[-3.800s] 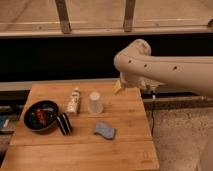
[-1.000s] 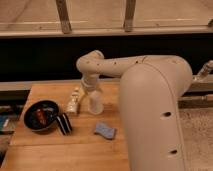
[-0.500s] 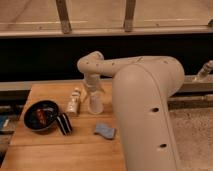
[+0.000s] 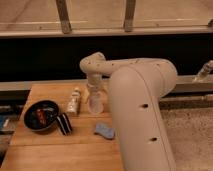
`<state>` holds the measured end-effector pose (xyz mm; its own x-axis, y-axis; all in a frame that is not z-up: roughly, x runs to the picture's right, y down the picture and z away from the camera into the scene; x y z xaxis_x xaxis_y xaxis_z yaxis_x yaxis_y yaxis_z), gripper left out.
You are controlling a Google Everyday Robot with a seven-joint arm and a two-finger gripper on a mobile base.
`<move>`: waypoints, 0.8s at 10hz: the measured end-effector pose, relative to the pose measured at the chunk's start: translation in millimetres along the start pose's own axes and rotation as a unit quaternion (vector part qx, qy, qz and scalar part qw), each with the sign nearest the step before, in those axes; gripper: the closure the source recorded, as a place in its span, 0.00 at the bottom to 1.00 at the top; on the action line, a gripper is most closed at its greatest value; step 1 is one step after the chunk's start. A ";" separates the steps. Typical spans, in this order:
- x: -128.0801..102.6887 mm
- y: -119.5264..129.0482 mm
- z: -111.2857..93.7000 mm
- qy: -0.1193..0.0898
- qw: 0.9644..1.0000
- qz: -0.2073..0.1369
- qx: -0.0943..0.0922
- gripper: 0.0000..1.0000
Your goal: Place the ceramic cup over the eraser
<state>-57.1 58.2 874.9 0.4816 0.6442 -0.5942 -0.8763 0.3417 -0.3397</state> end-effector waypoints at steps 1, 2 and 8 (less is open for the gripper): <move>-0.6 0.8 3.8 0.006 1.000 0.003 -0.004 0.20; 0.2 1.4 5.8 0.009 1.000 0.005 -0.007 0.20; 10.3 14.2 -0.8 0.009 1.000 0.013 -0.006 0.67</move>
<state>-64.6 69.1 863.4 0.4595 0.6407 -0.6151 -0.8880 0.3177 -0.3324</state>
